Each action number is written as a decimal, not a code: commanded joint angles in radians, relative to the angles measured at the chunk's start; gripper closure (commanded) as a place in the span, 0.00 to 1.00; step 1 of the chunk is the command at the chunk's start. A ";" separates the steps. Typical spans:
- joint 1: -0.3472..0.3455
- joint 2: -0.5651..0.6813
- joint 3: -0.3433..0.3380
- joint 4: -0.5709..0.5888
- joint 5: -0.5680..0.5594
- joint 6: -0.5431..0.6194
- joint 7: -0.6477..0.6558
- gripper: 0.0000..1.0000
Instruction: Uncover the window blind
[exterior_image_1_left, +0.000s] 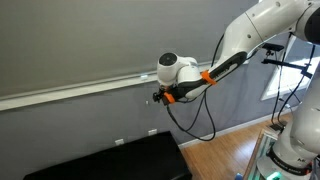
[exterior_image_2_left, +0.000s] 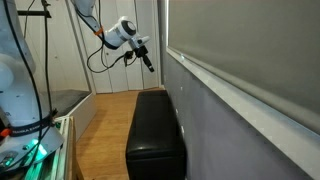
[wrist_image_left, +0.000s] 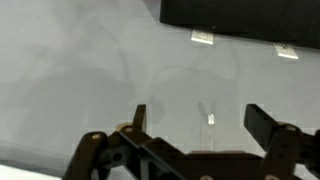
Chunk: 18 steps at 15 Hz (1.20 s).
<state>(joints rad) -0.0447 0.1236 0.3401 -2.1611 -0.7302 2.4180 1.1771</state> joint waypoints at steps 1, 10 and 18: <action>0.098 0.039 -0.118 0.029 -0.057 0.015 0.038 0.00; 0.206 0.256 -0.292 0.179 -0.216 0.095 0.117 0.00; 0.258 0.461 -0.383 0.395 -0.235 0.124 0.203 0.00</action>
<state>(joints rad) 0.1754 0.5024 0.0000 -1.8641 -0.9340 2.5250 1.3200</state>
